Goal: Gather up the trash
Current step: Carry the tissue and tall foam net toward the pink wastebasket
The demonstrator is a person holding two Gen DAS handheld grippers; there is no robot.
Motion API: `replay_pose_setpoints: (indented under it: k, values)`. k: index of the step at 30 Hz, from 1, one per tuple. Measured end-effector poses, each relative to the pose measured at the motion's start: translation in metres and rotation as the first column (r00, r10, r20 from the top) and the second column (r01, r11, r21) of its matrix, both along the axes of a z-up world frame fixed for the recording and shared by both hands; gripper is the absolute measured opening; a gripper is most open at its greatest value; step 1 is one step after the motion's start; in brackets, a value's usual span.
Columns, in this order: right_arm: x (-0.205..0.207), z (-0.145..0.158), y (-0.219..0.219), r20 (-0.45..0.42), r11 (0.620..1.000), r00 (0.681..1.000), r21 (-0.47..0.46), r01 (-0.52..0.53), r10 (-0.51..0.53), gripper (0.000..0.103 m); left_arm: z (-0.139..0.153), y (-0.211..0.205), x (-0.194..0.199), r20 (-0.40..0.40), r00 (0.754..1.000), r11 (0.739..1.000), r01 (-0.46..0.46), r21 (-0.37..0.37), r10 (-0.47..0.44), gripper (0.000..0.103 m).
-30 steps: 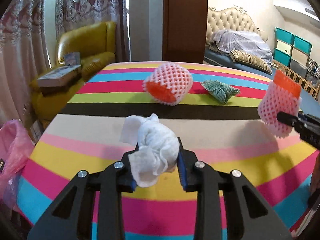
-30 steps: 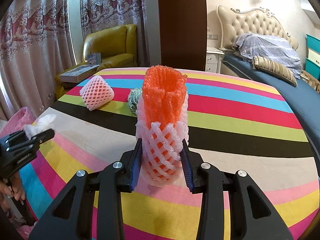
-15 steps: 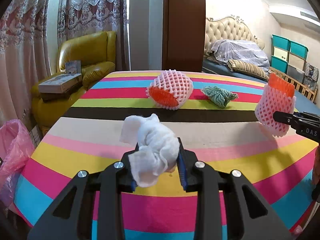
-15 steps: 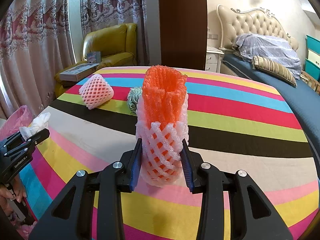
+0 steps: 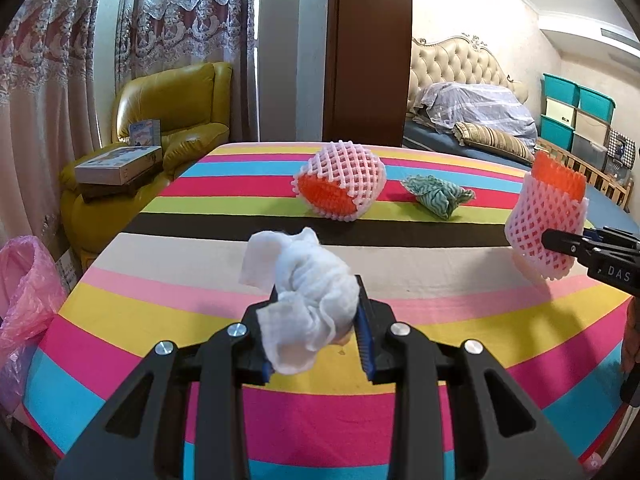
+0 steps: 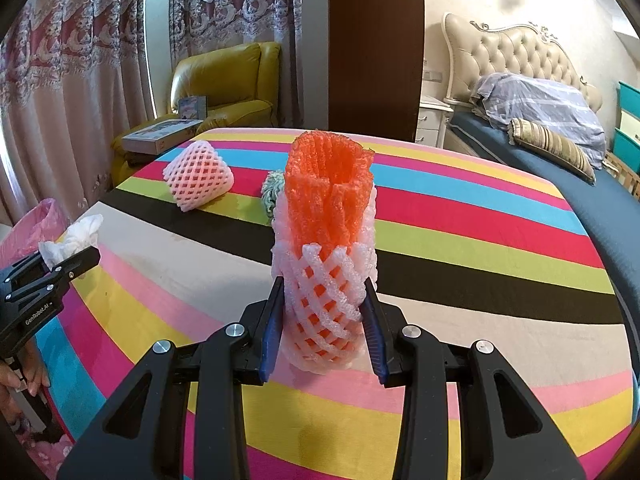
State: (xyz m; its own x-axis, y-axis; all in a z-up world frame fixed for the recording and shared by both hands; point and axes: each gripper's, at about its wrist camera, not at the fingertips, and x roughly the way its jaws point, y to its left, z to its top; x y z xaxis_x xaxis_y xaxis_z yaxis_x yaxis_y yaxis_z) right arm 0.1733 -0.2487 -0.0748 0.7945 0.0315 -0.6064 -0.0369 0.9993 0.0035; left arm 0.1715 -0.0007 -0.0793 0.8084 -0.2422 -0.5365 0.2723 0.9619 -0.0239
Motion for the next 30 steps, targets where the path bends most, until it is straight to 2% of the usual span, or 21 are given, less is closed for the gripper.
replay_pose_setpoints:
  k: [5,8,15,24,30]
  values:
    - [-0.002,0.003,0.008,0.009,0.999,0.999,-0.014,-0.048,0.049,0.036,0.004,0.004,-0.007,0.014,1.000,1.000,-0.017,0.019,0.017,0.032]
    - [-0.008,0.001,0.017,-0.011,0.997,0.997,0.022,-0.078,0.079,0.036,0.006,0.007,-0.017,0.040,0.999,0.999,-0.010,0.052,0.008,0.033]
    - [-0.020,0.006,0.064,-0.015,0.982,0.982,-0.007,-0.191,0.191,0.036,0.017,0.032,-0.028,0.064,0.997,0.997,-0.044,0.063,0.040,0.034]
    - [-0.025,0.014,0.113,-0.032,0.949,0.949,-0.023,-0.314,0.314,0.036,0.030,0.063,-0.034,0.099,0.991,0.991,-0.102,0.091,0.093,0.034]
    - [-0.025,0.022,0.147,-0.038,0.918,0.919,-0.042,-0.393,0.392,0.036,0.039,0.090,-0.039,0.117,0.983,0.986,-0.151,0.075,0.141,0.034]
